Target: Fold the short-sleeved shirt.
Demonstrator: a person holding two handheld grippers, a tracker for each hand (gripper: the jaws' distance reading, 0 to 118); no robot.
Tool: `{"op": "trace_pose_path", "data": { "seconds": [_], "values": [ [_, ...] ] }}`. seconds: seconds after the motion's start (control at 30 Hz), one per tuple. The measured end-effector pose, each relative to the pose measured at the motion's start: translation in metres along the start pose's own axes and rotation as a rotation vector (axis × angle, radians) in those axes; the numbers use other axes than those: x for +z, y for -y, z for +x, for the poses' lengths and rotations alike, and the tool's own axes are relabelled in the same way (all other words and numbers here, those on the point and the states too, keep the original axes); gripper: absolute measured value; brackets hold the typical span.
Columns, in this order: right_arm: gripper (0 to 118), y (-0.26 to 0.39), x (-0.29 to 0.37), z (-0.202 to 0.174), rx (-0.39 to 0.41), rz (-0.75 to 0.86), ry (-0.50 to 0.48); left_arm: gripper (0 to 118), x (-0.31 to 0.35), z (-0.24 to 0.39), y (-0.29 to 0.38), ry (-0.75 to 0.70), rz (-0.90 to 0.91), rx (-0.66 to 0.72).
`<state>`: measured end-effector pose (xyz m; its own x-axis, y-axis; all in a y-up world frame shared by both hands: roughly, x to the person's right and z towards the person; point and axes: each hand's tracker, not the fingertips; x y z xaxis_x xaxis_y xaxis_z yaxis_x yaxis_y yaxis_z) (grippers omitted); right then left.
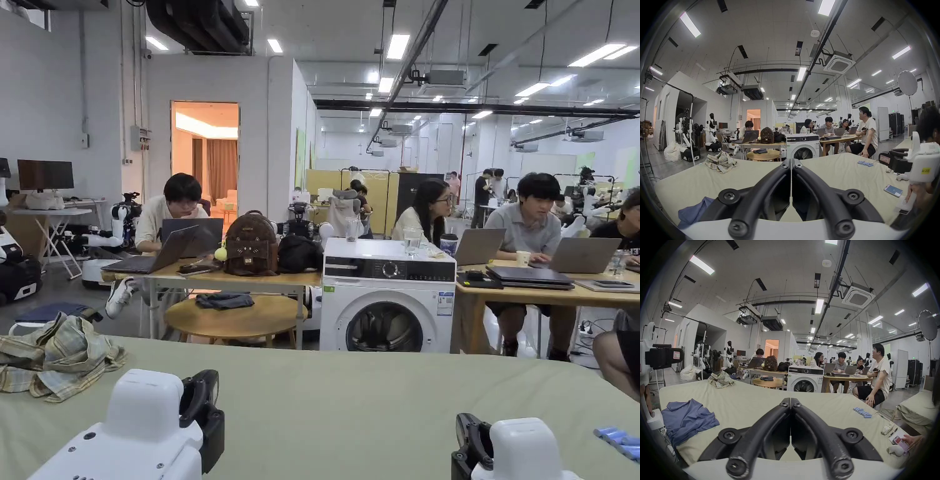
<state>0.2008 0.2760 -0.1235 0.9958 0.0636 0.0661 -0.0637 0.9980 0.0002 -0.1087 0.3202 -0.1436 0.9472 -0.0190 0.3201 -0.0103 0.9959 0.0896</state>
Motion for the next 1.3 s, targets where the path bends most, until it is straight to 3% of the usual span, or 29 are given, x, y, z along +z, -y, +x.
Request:
{"op": "trace_pose_path", "data": {
  "seconds": [0.63, 1.3],
  "values": [
    [0, 0.001, -0.01, -0.015, -0.009, -0.007, -0.046, 0, 0.006, -0.017, 0.004, -0.036, -0.023, 0.021],
    [0, 0.017, -0.053, -0.146, -0.041, -0.054, -0.342, 0, 0.061, -0.103, 0.016, -0.283, -0.1, -0.018]
  ]
}}
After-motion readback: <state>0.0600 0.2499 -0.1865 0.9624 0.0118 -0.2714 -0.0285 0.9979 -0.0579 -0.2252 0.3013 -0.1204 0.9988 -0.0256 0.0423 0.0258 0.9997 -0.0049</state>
